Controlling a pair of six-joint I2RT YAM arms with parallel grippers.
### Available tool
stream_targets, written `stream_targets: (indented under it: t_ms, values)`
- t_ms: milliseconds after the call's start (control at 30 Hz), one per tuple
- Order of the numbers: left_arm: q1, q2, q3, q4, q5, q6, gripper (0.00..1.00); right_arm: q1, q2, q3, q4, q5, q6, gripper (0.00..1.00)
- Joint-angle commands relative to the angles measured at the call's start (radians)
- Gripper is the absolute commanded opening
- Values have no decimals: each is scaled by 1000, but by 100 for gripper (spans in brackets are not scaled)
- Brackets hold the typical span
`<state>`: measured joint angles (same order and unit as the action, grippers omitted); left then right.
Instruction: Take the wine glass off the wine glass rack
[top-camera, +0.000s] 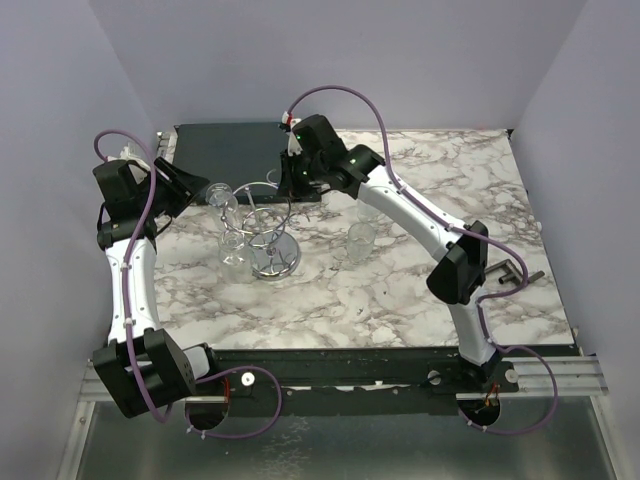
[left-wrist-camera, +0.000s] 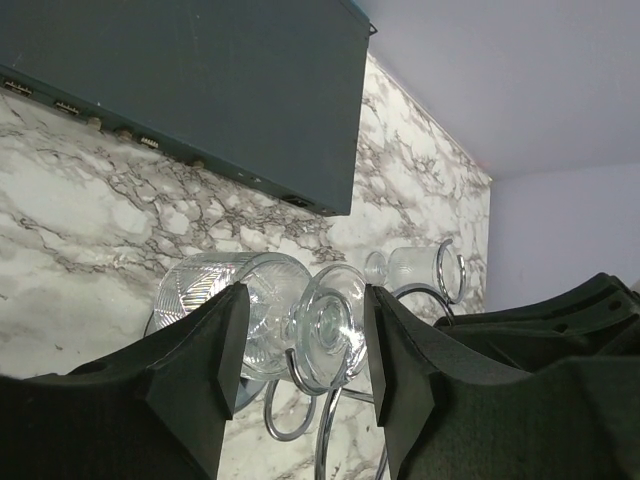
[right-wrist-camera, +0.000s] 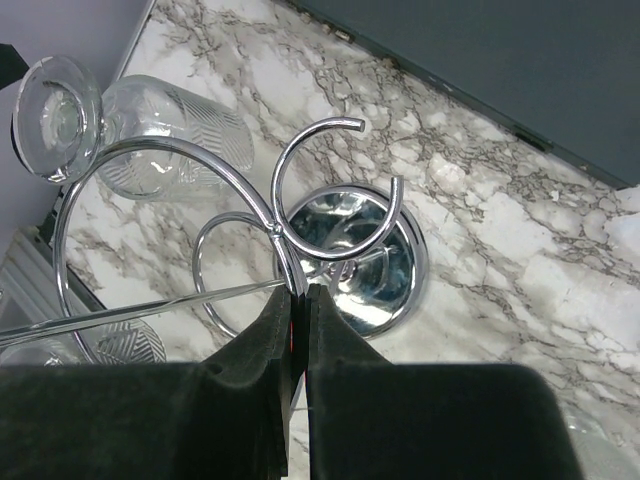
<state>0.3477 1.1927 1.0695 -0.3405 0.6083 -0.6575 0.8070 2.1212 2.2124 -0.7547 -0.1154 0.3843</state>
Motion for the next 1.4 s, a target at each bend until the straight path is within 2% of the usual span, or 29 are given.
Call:
stream_targets:
  t_ms: [0,333,633,967,1367]
  values:
    - [8,-10,20,-15,9,-14,55,-2,74,3,5,87,-103,1]
    - [8,4,30,-51,4,-14,55,-2,145,102,71,112,-272,1]
    - [8,11,38,-69,36,-8,55,-2,149,21,216,103,-410,1]
    - [8,30,52,-86,60,14,55,-2,142,-32,310,78,-444,0]
    - [8,80,73,-82,106,30,47,-2,139,-40,303,74,-458,0]
